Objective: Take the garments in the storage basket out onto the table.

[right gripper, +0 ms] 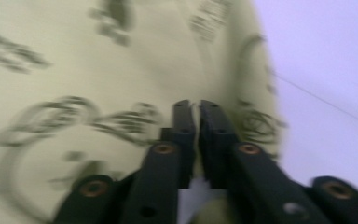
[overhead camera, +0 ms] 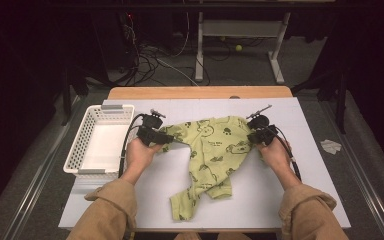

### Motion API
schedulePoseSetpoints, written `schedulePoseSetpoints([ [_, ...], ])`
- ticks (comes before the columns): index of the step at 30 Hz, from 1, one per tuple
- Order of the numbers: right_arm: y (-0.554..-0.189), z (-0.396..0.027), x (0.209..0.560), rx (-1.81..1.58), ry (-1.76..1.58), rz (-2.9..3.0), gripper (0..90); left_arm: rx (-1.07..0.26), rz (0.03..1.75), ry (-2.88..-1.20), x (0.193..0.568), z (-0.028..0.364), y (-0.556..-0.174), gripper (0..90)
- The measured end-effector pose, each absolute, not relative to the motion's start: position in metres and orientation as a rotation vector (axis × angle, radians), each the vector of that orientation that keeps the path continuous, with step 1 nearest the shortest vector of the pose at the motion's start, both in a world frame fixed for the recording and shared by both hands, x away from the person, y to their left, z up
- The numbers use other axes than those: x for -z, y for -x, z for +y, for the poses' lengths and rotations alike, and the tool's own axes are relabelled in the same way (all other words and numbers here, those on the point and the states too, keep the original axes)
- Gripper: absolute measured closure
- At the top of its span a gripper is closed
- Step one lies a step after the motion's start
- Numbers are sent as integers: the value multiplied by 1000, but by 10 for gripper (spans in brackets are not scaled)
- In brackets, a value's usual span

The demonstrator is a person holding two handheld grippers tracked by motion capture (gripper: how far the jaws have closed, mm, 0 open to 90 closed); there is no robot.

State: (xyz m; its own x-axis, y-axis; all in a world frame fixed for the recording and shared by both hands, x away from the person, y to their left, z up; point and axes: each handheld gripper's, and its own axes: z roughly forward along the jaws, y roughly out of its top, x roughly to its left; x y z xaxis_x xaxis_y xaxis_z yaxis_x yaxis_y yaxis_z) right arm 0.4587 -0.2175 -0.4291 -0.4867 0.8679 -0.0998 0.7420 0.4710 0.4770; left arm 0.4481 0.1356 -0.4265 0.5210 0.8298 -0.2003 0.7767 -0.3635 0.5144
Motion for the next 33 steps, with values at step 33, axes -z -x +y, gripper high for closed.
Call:
schedulePoseSetpoints([
  [33, -465, -202, 442, -412, -1316, 2384, 900, -26, 1346, -2217, 436, 129, -469, 532],
])
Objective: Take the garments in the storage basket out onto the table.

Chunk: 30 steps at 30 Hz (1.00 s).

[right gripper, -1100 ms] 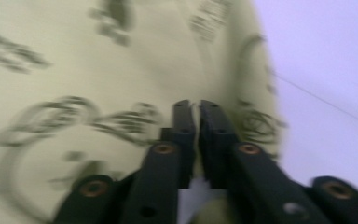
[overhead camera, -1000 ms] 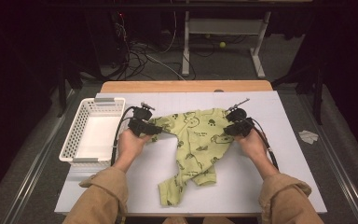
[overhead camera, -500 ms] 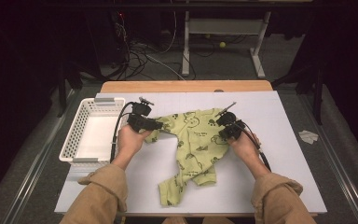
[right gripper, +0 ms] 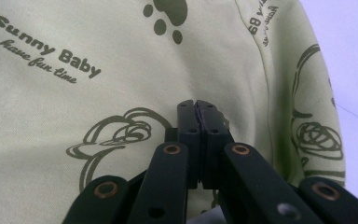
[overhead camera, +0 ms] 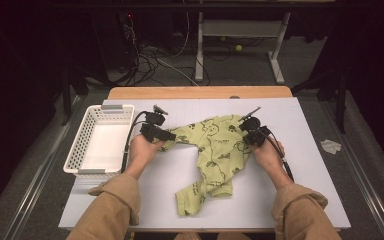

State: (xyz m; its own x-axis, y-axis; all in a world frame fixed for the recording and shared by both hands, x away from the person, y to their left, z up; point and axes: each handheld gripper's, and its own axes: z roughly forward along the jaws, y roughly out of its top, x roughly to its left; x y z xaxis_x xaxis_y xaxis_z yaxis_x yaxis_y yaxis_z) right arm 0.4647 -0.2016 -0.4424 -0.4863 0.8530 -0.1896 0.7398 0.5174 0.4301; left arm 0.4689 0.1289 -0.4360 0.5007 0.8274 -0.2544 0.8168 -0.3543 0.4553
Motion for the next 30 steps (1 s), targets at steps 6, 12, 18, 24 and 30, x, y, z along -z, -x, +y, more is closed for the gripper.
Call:
schedulePoseSetpoints([
  [6, -465, -198, 443, -387, -1311, 2390, 900, -63, 1331, -2284, 450, 116, -470, 523],
  [12, -464, -197, 444, -384, -1299, 2393, 900, -162, 1274, -2379, 450, 106, -466, 658],
  [18, -463, -195, 444, -381, -1287, 2396, 900, -86, 1280, -2359, 450, 112, -469, 851],
  [24, -465, -197, 442, -429, -1327, 2413, 900, -111, 1314, -2369, 444, 121, -471, 858],
  [30, -467, -189, 439, -474, -1332, 2427, 900, -223, 1348, -2374, 433, 130, -472, 858],
])
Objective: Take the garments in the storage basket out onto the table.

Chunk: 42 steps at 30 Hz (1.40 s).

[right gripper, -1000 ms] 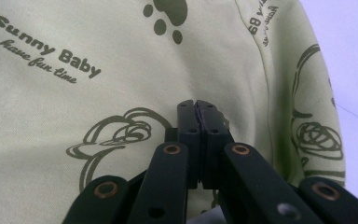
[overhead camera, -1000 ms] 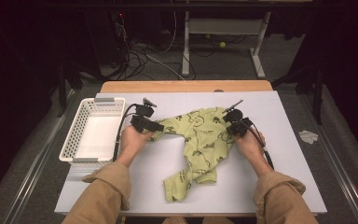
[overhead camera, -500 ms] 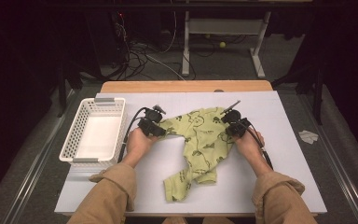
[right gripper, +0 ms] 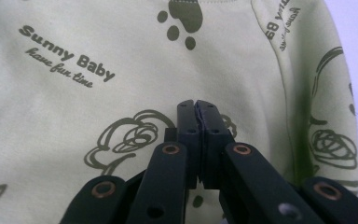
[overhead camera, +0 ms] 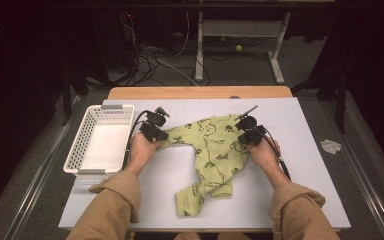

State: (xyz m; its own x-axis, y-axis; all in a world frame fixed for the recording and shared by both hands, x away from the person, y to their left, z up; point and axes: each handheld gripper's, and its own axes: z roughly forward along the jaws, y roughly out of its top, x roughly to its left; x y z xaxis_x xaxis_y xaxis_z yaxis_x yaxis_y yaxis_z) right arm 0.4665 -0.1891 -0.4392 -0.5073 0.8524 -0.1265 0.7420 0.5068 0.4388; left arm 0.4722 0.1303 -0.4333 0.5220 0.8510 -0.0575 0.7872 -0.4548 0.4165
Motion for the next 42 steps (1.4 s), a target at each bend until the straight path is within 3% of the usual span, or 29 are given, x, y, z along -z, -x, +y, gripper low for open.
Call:
schedulePoseSetpoints([
  [12, -474, -164, 439, -565, -1314, 2466, 900, -335, 1477, -2309, 426, 144, -489, 855],
  [14, -473, -163, 439, -575, -1307, 2472, 895, -296, 1495, -2302, 429, 147, -490, 852],
  [15, -472, -164, 439, -585, -1306, 2480, 847, -265, 1495, -2287, 431, 148, -490, 845],
  [18, -468, -169, 435, -599, -1294, 2505, 762, -239, 1428, -2260, 427, 145, -485, 727],
  [21, -460, -180, 425, -658, -1283, 2480, 749, -243, 1345, -2258, 418, 134, -476, 612],
  [24, -454, -195, 416, -686, -1308, 2441, 765, -203, 1260, -2268, 414, 121, -467, 569],
  [31, -443, -226, 406, -700, -1338, 2396, 818, -33, 1211, -2271, 433, 93, -466, 541],
  [39, -437, -253, 411, -601, -1404, 2362, 818, -27, 1200, -2322, 447, 75, -466, 539],
  [42, -438, -259, 421, -543, -1436, 2370, 755, -36, 1193, -2358, 448, 75, -465, 561],
])
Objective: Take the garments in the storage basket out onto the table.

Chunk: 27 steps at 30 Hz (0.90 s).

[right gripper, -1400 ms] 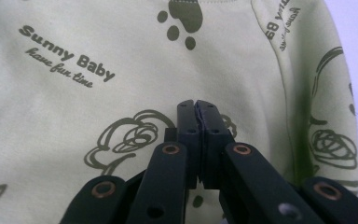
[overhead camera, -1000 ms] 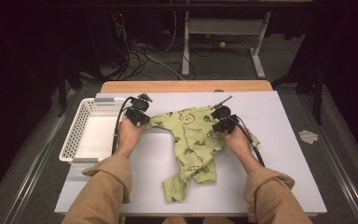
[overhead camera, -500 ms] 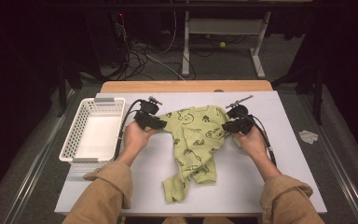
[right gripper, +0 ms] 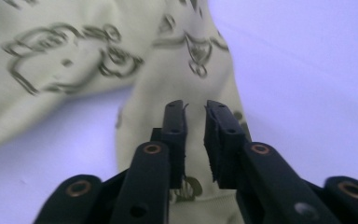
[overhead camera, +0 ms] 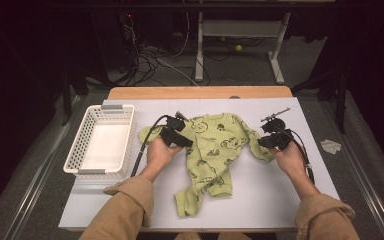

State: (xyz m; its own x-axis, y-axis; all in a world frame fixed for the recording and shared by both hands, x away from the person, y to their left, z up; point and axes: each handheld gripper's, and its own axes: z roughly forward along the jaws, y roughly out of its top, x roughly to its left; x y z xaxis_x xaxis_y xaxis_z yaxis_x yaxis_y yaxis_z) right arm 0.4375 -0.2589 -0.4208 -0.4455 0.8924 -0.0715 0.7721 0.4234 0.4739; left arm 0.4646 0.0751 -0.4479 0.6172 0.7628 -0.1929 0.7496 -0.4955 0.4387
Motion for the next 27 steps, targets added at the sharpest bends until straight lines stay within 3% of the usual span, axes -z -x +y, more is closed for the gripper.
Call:
schedulePoseSetpoints([
  [6, -442, -261, 441, -515, -1509, 2394, 721, -61, 1222, -2366, 449, 73, -465, 695],
  [10, -441, -259, 441, -514, -1491, 2396, 884, 2, 1228, -2347, 450, 73, -466, 828],
  [16, -441, -258, 439, -488, -1462, 2392, 900, 11, 1226, -2344, 449, 77, -468, 855],
  [27, -457, -289, 424, -478, -1508, 2179, 900, -96, 1275, -2340, 442, 99, -474, 856],
])
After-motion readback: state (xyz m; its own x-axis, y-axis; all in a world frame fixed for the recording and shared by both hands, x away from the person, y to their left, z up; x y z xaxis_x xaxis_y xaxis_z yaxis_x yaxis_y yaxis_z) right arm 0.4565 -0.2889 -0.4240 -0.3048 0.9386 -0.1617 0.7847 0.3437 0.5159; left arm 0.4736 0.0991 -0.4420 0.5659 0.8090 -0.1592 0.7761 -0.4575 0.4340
